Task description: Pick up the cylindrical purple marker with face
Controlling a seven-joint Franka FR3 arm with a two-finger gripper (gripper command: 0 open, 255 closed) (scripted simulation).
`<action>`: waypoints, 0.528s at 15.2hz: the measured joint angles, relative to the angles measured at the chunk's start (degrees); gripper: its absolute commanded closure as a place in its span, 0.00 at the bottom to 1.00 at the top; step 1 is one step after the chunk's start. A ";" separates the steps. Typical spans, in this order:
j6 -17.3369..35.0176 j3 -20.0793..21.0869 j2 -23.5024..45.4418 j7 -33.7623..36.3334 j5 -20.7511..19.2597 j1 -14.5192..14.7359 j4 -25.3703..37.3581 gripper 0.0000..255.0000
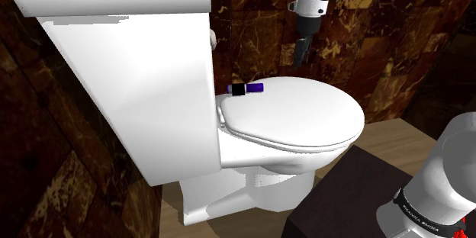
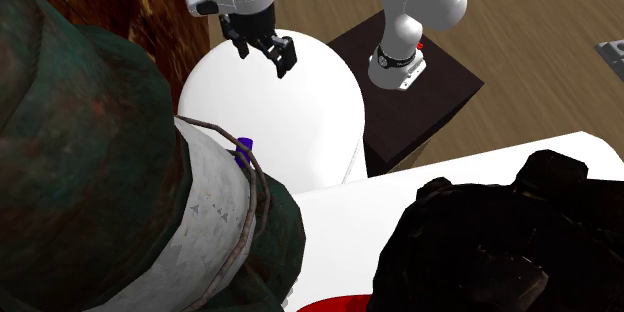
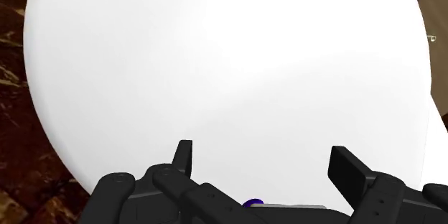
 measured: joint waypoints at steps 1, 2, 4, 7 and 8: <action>0.42 0.00 2.34 -1.40 0.49 0.54 1.61 0.00; 0.75 -0.07 4.39 -2.96 0.92 0.95 3.01 0.00; 1.15 -0.14 9.02 -6.15 1.85 1.67 6.59 0.00; 1.03 0.22 15.62 -10.62 3.21 2.58 12.26 0.00; 0.45 0.63 18.21 -11.67 3.71 3.03 15.12 0.00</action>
